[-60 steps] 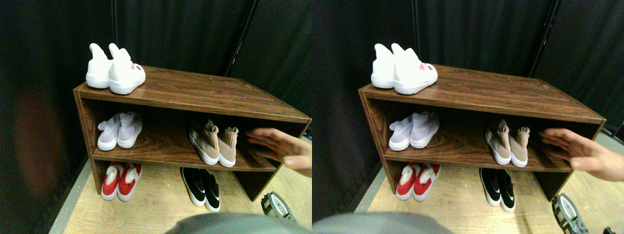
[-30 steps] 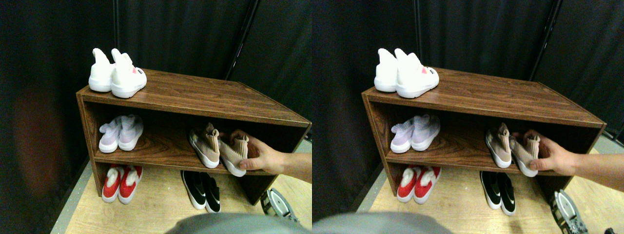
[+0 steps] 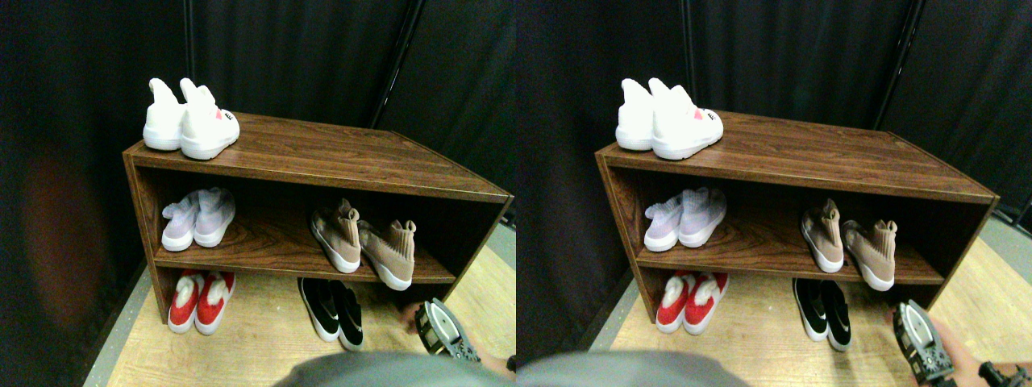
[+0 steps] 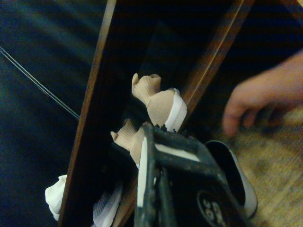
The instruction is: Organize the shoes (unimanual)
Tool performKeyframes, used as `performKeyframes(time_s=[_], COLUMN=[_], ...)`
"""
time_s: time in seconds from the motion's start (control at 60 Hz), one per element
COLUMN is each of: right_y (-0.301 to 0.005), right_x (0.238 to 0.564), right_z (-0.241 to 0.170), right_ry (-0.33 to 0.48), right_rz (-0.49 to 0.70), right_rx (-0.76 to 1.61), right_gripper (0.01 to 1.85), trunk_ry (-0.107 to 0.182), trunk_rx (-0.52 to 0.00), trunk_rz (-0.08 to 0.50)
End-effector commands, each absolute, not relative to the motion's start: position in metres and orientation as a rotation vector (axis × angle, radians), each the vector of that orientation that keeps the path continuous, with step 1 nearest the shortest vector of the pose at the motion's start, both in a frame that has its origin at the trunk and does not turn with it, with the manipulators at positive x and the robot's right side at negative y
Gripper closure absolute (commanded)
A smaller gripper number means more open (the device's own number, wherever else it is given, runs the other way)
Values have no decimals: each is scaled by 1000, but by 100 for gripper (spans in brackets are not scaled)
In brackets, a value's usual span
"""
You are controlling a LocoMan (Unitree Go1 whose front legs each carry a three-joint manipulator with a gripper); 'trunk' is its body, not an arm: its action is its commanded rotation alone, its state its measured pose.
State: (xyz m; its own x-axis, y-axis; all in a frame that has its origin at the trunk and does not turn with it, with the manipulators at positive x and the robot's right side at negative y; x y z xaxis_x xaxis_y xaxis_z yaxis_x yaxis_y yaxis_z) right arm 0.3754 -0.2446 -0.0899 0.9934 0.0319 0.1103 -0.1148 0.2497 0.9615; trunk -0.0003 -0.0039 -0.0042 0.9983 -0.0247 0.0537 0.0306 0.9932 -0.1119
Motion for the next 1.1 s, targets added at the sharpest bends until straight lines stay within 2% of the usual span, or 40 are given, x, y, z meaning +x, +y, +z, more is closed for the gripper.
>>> performKeyframes(time_s=[0.017,0.6,0.617,1.1], right_y=[-240,-237,-236,-235], right_x=[375,364,364,360], right_z=[-80,-70,-70,-67], right_ry=[-105,-104,-104,-100], right_rz=[146,173,172,163], right_rx=[1307,1264,1263,1270], right_gripper=[180,180,180,180], trunk_ry=[-51,-56,-68,-74], trunk_rx=[-129,-130,-129,-127], trunk_rz=[-36,-41,-40,-53])
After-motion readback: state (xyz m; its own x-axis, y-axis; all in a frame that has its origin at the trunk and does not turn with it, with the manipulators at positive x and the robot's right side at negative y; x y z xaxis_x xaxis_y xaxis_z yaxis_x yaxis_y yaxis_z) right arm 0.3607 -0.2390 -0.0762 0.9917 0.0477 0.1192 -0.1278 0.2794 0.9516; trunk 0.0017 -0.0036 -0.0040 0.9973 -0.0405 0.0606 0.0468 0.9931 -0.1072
